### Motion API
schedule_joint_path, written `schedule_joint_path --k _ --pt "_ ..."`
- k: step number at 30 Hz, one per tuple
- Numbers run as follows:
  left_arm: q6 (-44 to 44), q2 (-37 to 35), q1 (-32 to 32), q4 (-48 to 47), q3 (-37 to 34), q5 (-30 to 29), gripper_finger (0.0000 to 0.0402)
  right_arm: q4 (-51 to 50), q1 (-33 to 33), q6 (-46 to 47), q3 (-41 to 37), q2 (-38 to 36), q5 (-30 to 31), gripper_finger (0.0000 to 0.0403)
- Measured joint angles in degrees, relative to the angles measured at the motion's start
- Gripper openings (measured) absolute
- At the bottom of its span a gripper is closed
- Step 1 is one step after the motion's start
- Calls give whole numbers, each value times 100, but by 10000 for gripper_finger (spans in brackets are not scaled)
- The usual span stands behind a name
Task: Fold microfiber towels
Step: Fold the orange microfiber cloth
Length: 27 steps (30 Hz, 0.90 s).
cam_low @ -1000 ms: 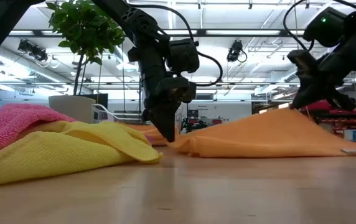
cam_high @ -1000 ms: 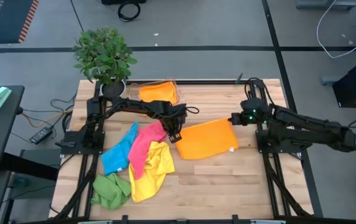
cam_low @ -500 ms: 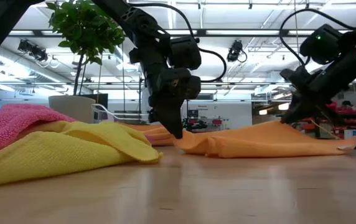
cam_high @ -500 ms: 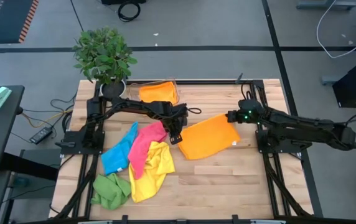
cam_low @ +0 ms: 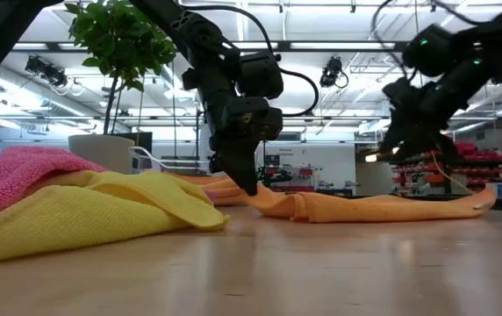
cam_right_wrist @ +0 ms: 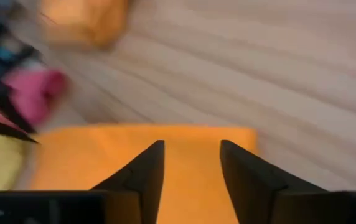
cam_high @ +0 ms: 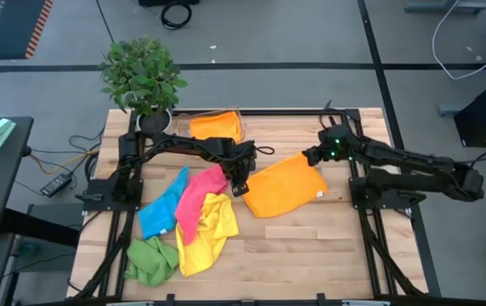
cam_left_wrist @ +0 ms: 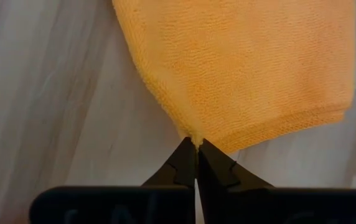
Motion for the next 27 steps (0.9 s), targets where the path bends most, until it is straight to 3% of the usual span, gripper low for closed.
schedule_joint_path --k 3,9,17,20,25,27 --pt "-1 0 -2 0 0 0 11 -555 -157 -221 431 884 -41 179" --pt "-52 -2 -7 -35 0 0 10 -759 -557 -362 1087 2665 -206 185" --pt "-52 -2 -20 -50 0 2 7 -167 -631 -463 1280 3333 -685 179" --pt "-48 -2 -22 -49 0 2 13 -196 -629 -448 1269 3496 -740 141" --pt "-46 -3 -20 -50 0 2 7 -197 -629 -628 1242 3459 -825 20" --pt "-41 -9 -20 -48 0 3 7 -171 -627 -641 1256 3193 -716 12"
